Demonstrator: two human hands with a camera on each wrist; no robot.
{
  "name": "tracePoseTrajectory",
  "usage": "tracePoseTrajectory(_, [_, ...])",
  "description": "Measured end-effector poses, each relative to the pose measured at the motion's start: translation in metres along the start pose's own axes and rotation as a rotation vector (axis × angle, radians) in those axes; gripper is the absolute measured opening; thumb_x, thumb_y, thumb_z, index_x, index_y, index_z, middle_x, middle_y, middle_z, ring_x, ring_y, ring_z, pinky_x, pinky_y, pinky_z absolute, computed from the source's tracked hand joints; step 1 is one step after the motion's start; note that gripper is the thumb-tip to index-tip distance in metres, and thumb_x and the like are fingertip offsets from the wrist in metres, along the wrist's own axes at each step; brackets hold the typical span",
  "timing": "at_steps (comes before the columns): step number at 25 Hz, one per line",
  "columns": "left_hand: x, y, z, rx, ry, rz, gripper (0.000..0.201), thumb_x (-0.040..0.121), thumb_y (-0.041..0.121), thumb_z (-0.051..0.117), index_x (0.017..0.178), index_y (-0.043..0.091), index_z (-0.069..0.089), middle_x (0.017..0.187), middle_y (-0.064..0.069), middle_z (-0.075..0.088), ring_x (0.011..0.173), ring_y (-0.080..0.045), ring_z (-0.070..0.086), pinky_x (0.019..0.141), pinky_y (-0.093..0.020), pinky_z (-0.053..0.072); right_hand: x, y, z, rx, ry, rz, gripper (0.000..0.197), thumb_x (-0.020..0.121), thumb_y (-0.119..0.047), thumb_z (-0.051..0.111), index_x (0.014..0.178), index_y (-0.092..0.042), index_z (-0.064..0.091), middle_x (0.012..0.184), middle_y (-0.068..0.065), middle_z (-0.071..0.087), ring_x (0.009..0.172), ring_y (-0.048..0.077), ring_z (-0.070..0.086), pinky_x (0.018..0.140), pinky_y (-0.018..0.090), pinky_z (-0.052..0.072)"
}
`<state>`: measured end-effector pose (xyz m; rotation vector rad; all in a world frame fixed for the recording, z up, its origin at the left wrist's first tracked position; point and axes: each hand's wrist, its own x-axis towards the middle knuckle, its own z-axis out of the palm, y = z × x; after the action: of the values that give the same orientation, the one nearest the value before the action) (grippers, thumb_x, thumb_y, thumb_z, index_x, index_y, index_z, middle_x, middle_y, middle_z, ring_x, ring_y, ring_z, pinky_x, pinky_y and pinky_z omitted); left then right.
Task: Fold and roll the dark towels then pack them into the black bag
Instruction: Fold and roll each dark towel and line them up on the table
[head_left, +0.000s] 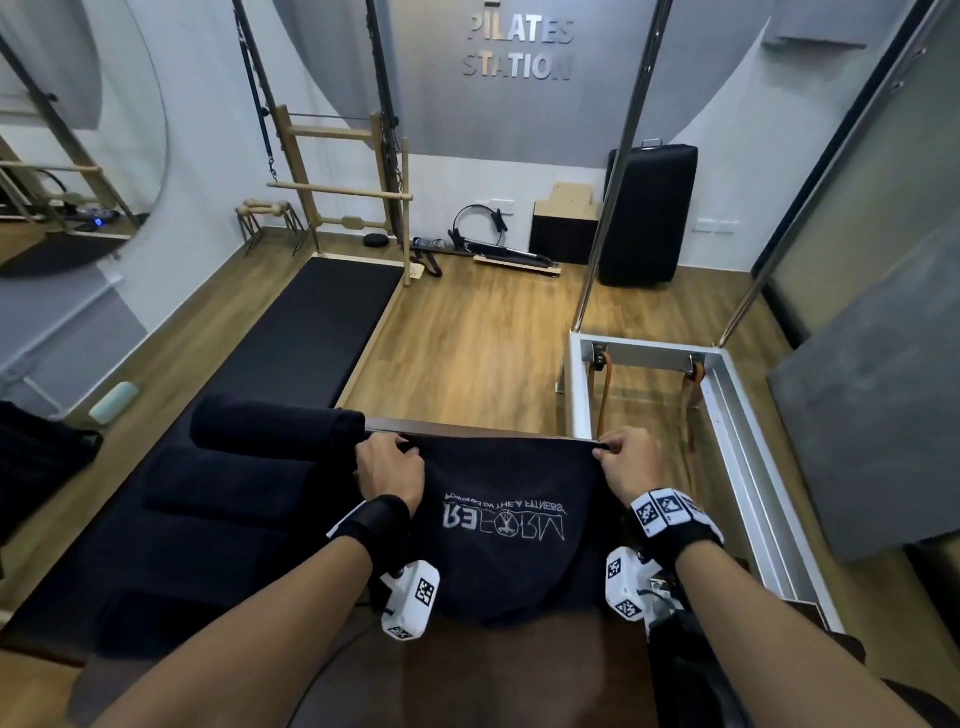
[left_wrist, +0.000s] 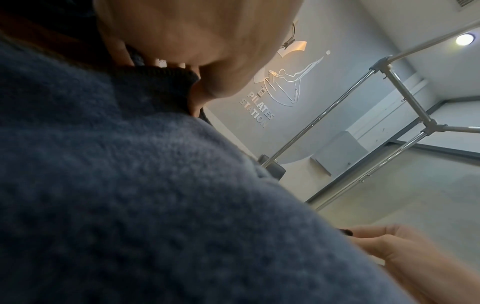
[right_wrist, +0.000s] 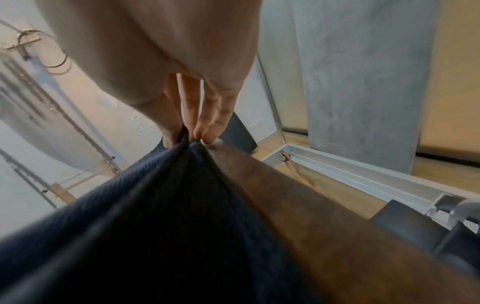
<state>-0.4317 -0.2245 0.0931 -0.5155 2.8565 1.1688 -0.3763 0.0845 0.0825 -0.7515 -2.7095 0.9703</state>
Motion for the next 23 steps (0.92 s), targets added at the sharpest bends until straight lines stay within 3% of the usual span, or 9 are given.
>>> tracePoseTrajectory(5, [-0.007, 0.004, -0.003, -0.041, 0.03, 0.028, 0.01, 0.094, 0.014, 0.076, 0.102, 0.012, 0.081, 0.107, -0.01, 0.077, 0.101, -0.034, 0.072, 0.09, -0.043, 0.059, -0.016, 0.0, 0.008, -0.094, 0.027, -0.058, 0.009, 0.089, 0.001, 0.071, 0.09, 0.001, 0.079, 0.101, 0.011, 0.07, 0.098, 0.03, 0.064, 0.083, 0.032, 0.049])
tracePoseTrajectory(10, [-0.022, 0.012, -0.02, -0.185, 0.08, 0.115, 0.008, 0.095, 0.013, 0.074, 0.1, 0.014, 0.08, 0.11, -0.006, 0.072, 0.101, -0.031, 0.069, 0.087, -0.04, 0.057, -0.024, -0.01, -0.019, 0.08, -0.002, 0.136, 0.005, 0.084, -0.001, 0.08, 0.087, -0.004, 0.082, 0.089, 0.014, 0.078, 0.089, 0.031, 0.072, 0.082, 0.037, 0.058])
tracePoseTrajectory(14, [-0.035, 0.019, -0.049, -0.283, 0.124, 0.252, 0.016, 0.094, 0.012, 0.075, 0.11, 0.015, 0.077, 0.112, -0.002, 0.064, 0.102, -0.022, 0.063, 0.086, -0.032, 0.048, -0.047, -0.018, -0.049, 0.252, 0.054, 0.154, 0.015, 0.081, 0.005, 0.081, 0.084, -0.009, 0.081, 0.081, 0.004, 0.075, 0.088, 0.024, 0.072, 0.065, 0.02, 0.05])
tracePoseTrajectory(16, [-0.045, 0.021, -0.069, -0.358, 0.13, 0.299, 0.027, 0.093, 0.012, 0.078, 0.12, 0.013, 0.074, 0.112, 0.0, 0.064, 0.104, -0.017, 0.06, 0.089, -0.029, 0.045, -0.062, -0.023, -0.066, 0.347, 0.108, 0.12, 0.023, 0.08, 0.011, 0.08, 0.095, -0.007, 0.079, 0.087, 0.002, 0.072, 0.09, 0.022, 0.07, 0.066, 0.014, 0.046])
tracePoseTrajectory(18, [-0.056, 0.019, -0.093, -0.394, 0.127, 0.335, 0.025, 0.091, 0.016, 0.081, 0.116, 0.012, 0.077, 0.111, 0.0, 0.067, 0.105, -0.016, 0.063, 0.091, -0.028, 0.047, -0.08, -0.031, -0.087, 0.374, 0.157, 0.081, 0.03, 0.079, 0.009, 0.082, 0.106, -0.003, 0.076, 0.098, 0.001, 0.068, 0.096, 0.021, 0.066, 0.079, 0.022, 0.048])
tracePoseTrajectory(20, [-0.067, 0.017, -0.119, -0.388, 0.143, 0.397, 0.014, 0.088, 0.022, 0.085, 0.1, 0.017, 0.08, 0.102, 0.004, 0.067, 0.099, -0.015, 0.065, 0.088, -0.03, 0.051, -0.096, -0.04, -0.11, 0.347, 0.204, 0.012, 0.022, 0.079, 0.004, 0.085, 0.099, -0.002, 0.078, 0.102, 0.004, 0.067, 0.098, 0.022, 0.065, 0.087, 0.032, 0.052])
tracePoseTrajectory(23, [-0.083, 0.008, -0.165, -0.413, 0.15, 0.535, 0.015, 0.079, 0.024, 0.093, 0.084, 0.027, 0.079, 0.092, 0.006, 0.064, 0.089, -0.013, 0.064, 0.082, -0.028, 0.052, -0.131, -0.055, -0.149, 0.389, 0.253, -0.088, 0.011, 0.079, -0.003, 0.087, 0.088, -0.006, 0.081, 0.085, 0.006, 0.069, 0.079, 0.018, 0.061, 0.078, 0.035, 0.052])
